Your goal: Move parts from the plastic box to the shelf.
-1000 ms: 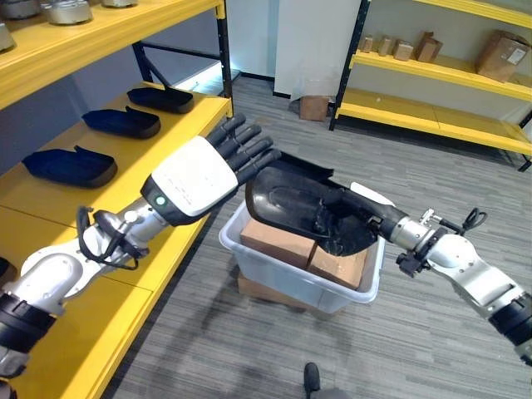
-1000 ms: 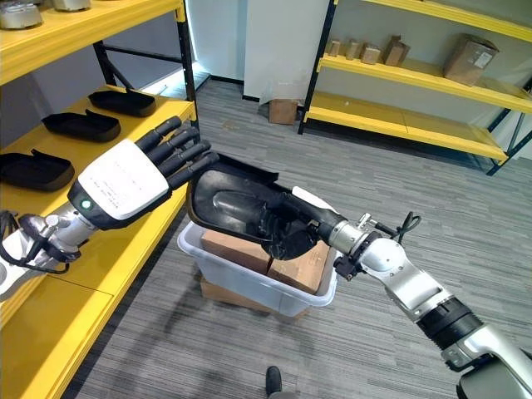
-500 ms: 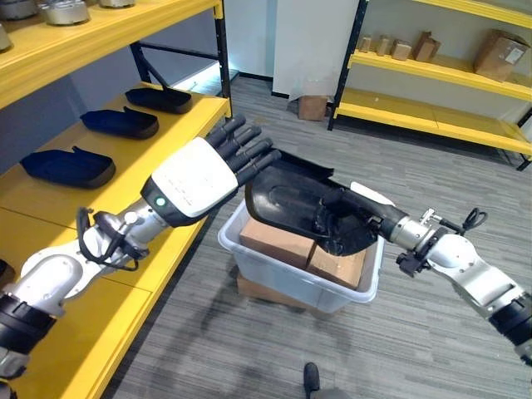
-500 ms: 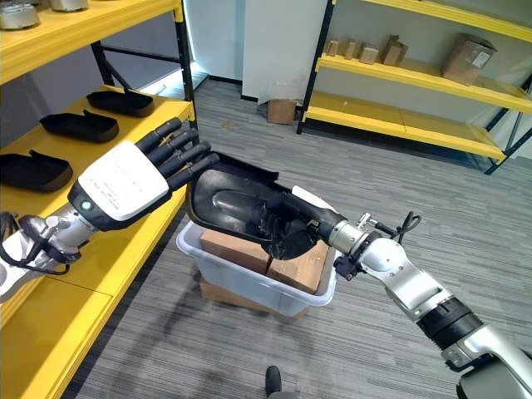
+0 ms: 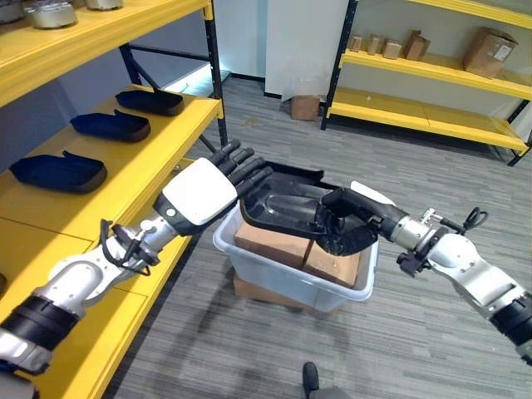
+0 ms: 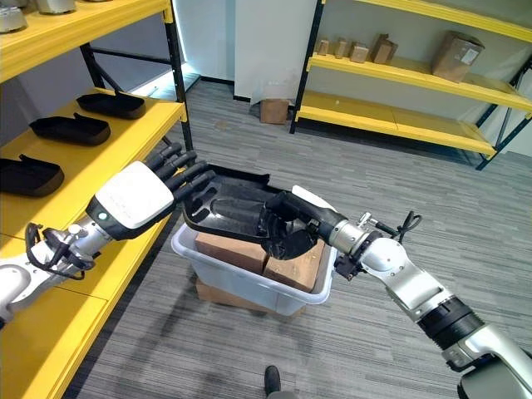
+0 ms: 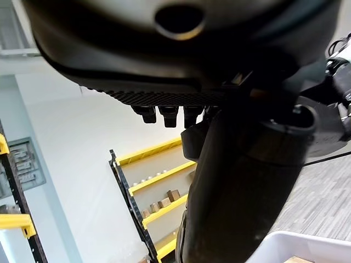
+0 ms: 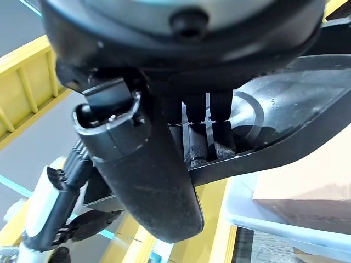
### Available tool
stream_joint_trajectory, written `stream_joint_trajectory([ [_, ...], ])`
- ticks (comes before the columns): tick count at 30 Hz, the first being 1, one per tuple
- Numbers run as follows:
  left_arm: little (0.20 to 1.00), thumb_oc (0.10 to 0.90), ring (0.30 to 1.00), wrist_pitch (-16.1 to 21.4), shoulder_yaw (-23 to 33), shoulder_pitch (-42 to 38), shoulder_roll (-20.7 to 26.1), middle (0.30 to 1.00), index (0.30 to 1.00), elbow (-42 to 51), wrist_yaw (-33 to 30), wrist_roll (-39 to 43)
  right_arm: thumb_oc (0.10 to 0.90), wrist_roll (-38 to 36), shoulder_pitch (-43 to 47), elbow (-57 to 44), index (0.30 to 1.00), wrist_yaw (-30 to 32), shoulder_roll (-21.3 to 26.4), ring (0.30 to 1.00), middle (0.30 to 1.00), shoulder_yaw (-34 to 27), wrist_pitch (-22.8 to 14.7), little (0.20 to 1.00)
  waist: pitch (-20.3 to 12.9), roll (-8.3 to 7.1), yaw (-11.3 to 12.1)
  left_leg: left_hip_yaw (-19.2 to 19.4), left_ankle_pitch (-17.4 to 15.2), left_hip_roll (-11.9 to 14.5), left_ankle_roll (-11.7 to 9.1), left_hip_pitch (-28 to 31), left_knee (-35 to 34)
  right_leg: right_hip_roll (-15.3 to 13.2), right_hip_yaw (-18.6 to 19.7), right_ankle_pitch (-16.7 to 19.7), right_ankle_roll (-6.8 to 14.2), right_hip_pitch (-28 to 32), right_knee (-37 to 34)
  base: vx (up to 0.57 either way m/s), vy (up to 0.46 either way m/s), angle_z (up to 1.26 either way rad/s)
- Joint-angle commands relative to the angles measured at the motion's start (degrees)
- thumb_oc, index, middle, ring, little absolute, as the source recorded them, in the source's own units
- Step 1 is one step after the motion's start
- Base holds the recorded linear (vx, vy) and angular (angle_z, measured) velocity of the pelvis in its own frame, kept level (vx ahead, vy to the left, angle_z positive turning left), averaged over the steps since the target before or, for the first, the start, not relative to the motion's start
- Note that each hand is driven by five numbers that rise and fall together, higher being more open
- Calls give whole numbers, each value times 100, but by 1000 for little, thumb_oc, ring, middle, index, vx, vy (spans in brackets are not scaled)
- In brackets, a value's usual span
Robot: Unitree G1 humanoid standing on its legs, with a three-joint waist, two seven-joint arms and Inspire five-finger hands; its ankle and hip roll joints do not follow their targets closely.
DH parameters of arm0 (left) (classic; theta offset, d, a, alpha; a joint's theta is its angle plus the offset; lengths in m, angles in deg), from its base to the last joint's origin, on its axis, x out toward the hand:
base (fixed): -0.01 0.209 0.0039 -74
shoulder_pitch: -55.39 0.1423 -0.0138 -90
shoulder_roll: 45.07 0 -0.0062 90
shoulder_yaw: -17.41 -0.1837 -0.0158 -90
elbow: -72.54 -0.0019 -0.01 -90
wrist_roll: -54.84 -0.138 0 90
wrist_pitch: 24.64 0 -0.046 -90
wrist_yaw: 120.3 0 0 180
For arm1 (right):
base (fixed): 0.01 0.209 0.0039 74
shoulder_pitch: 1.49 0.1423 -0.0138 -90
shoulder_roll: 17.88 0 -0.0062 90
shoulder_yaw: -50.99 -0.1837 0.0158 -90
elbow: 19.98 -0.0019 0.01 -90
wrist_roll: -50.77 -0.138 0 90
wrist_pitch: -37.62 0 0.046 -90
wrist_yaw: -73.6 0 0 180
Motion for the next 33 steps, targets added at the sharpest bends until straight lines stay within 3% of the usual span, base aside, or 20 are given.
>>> stream_joint_trajectory([
  [1, 1000, 900, 1000, -349, 35, -726, -29, 1000, 1000, -95, -252, 88, 400, -674, 807, -643, 300, 208, 101, 300, 300, -553, -747, 300, -487, -56, 28, -323, -552, 235, 143, 438, -45, -415, 170, -3, 556, -72, 114, 0, 0, 0],
  [6, 1000, 900, 1000, -401, -280, -1010, -201, 1000, 1000, -376, -228, 5, 400, -683, 924, -677, 300, 194, 80, 300, 300, -466, -753, 300, -504, -41, -25, -299, -557, 243, 136, 461, -45, -389, 193, -18, 543, -49, 104, 0, 0, 0],
  [16, 1000, 900, 1000, -493, -244, -1209, -531, 1000, 1000, -291, -359, 49, 400, -671, 910, -727, 300, 222, -28, 300, 300, -489, -779, 300, -544, -49, -75, -269, -554, 272, 128, 481, -45, -371, 227, -30, 530, -37, 96, 0, 0, 0],
  [33, 1000, 900, 1000, -207, 627, -437, -1142, 1000, 1000, 1326, -632, 422, 400, -464, 669, -855, 300, 411, -144, 300, 300, -803, -845, 300, -561, -128, -72, -259, -574, 291, 128, 465, -45, -341, 241, -22, 529, -43, 93, -1, -3, -2],
])
